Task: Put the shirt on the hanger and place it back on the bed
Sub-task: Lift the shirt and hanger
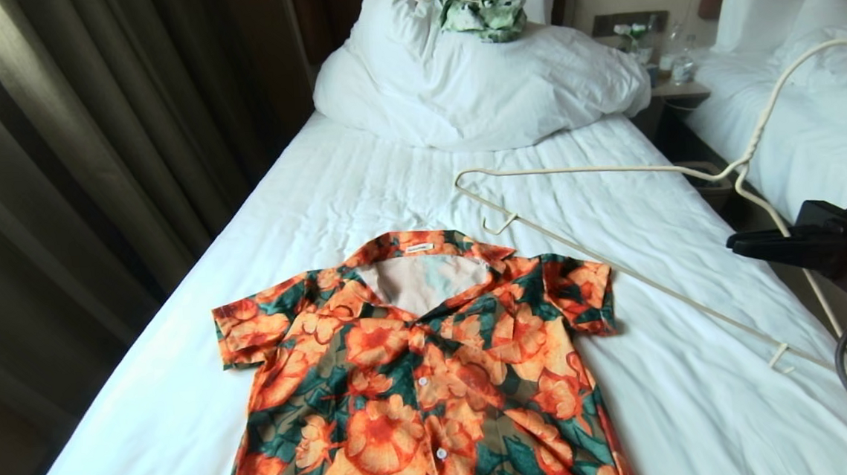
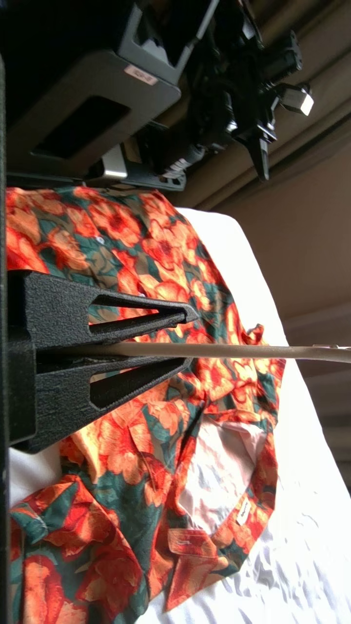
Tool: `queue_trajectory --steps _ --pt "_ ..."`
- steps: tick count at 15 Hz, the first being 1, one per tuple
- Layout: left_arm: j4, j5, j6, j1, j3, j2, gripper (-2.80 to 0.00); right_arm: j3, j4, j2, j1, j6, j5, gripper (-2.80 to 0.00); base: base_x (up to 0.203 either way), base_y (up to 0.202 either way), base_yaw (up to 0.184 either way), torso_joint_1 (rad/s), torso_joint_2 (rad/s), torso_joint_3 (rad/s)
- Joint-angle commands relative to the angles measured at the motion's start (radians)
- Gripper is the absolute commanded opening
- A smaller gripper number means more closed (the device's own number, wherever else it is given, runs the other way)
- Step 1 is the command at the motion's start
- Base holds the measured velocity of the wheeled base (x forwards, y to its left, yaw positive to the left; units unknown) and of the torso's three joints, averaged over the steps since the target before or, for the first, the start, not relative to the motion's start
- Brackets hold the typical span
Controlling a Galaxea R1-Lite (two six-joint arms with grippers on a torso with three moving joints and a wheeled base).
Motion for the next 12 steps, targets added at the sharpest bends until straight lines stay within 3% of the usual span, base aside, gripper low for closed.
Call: queue_trajectory --steps 1,4,6,8,9,12 --pt "0.0 0.0 -0.001 0.0 0.002 0.0 -2.8 0.006 -0.01 0.022 0.063 -0.006 -0.112 -2.8 0.0 0.0 0.0 0.0 0.0 0.0" --pt "0.0 0.0 0.0 0.0 0.002 0.0 -2.8 -0.004 -0.01 0.057 0.087 -0.009 -0.173 -2.8 0.0 0.0 0.0 0.0 0.0 0.0" --pt "0.0 0.0 0.0 0.0 0.002 0.0 -2.8 -0.027 -0.01 0.101 0.134 -0.009 -0.357 -2.8 0.0 0.0 0.0 0.0 0.0 0.0" --pt "0.0 0.0 0.0 0.0 0.002 0.0 -2.8 -0.072 0.048 0.117 0.152 -0.018 -0.442 -2.8 0.0 0.0 0.0 0.0 0.0 0.0" --pt "0.0 0.0 0.0 0.0 0.002 0.0 -2.8 -0.084 0.101 0.119 0.159 -0.05 -0.489 -2.8 0.0 0.0 0.0 0.0 0.0 0.0" --pt "0.001 -0.001 0.003 0.0 0.002 0.0 -2.8 -0.09 0.265 0.127 0.242 -0.351 -0.641 -2.8 0.0 0.0 0.0 0.0 0.0 0.0"
